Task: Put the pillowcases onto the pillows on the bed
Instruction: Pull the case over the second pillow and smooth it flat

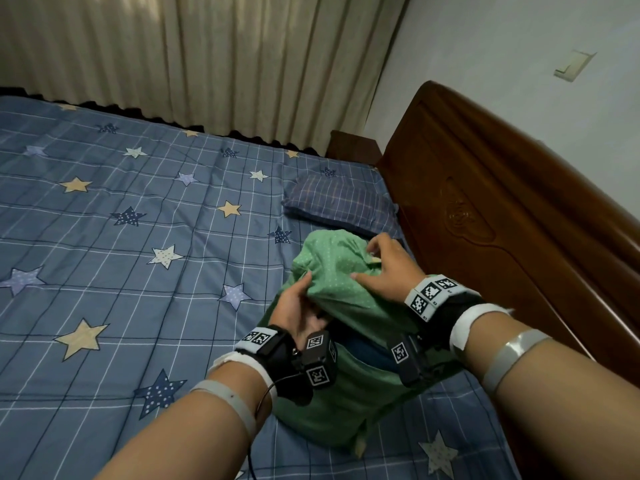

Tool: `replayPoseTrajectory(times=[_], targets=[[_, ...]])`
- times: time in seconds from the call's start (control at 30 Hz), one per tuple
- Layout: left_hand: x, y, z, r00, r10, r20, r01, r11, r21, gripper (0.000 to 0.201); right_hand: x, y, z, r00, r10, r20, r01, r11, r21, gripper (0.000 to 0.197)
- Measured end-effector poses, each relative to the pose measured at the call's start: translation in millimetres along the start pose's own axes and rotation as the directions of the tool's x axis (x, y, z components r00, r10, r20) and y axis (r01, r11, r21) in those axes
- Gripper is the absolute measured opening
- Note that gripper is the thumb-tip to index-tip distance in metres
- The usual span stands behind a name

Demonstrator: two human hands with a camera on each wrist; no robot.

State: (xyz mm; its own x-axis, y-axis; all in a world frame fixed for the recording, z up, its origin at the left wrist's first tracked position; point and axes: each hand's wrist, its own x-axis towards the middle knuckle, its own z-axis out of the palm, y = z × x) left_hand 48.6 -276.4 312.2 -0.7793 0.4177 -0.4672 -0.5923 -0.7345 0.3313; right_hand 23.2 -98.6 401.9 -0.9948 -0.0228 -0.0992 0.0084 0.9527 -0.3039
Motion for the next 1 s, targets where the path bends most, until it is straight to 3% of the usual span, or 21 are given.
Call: replayPoseTrajectory(times=[0.07,0.1,0.2,0.3,0.4,0.47,0.5,0.53,0.6,0.63,0.7,0.77,0.83,0.9,0.93,1.0], targets=[[2,-3,2,1.0,-0.02,-0.014,0.021,0.999,0.047,0.038,3,-3,0,0.997,0.06,0.037,-0.06,0.998,-0.023,0.084],[3,-4,3,0.999,-0.031,-0.028,0.033,0.997,0.069,0.036,4,-3,1,0.995,0.068,0.069,-0.061,0.993,-0.101,0.079],[7,-10,-2,0.984,-0.014,-0.175,0.055,0.972,0.228,0.028,2,-6,0,0.995,0.045,0.086,-0.016,0.952,-0.304,0.031],[11,-11,-20,0.956,-0.03,-0.293,0.144,0.916,0.375,0.029,-2,-10,-11,0.998,0.008,-0.064,-0.028,0.945,-0.327,0.017],[9,-8,-31,0.935,-0.048,-0.351,0.221,0.854,0.47,0.029,-3,-19,-10,0.993,-0.081,-0.085,0.055,0.959,-0.277,0.018],[12,-4,-37,0.917,0.074,-0.391,0.176,0.805,0.566,0.031,-2,-21,-6,0.992,-0.121,-0.038,0.11,0.973,-0.204,0.02],[16,0,-43,0.891,0.202,-0.408,0.134,0.74,0.659,0.035,0,-19,-5,0.991,-0.13,-0.028,0.123,0.976,-0.18,0.023],[18,5,-47,0.847,0.34,-0.409,0.126,0.619,0.775,0.04,0,-19,-6,0.991,-0.13,-0.023,0.124,0.976,-0.177,0.025],[18,13,-47,0.764,0.559,-0.323,0.106,0.385,0.917,0.044,1,-17,-7,0.989,-0.148,-0.02,0.143,0.975,-0.172,0.018],[19,16,-44,0.751,0.617,-0.235,0.031,0.323,0.946,0.049,1,-16,-6,0.986,-0.169,-0.014,0.164,0.974,-0.156,0.013],[21,25,-30,0.779,0.627,0.008,-0.195,0.231,0.953,0.072,-2,-19,-4,0.975,-0.223,0.008,0.222,0.967,-0.127,0.022],[25,35,-18,0.818,0.535,0.209,-0.351,0.178,0.92,0.091,-5,-22,-3,0.968,-0.249,0.018,0.249,0.964,-0.092,0.029],[27,45,-9,0.856,0.398,0.33,-0.377,0.044,0.925,0.081,-7,-20,-5,0.969,-0.249,0.012,0.249,0.968,-0.039,0.031],[23,52,-2,0.873,0.315,0.372,-0.338,-0.159,0.927,0.055,-10,-11,-12,0.981,-0.173,0.086,0.179,0.982,-0.066,0.048],[22,54,0,0.868,0.318,0.381,-0.328,-0.21,0.921,0.044,-13,-4,-18,0.983,-0.106,0.15,0.123,0.986,-0.109,0.064],[22,60,-2,0.842,0.402,0.359,-0.307,-0.189,0.933,0.034,-21,19,-30,0.967,0.037,0.254,0.012,0.982,-0.188,0.085]])
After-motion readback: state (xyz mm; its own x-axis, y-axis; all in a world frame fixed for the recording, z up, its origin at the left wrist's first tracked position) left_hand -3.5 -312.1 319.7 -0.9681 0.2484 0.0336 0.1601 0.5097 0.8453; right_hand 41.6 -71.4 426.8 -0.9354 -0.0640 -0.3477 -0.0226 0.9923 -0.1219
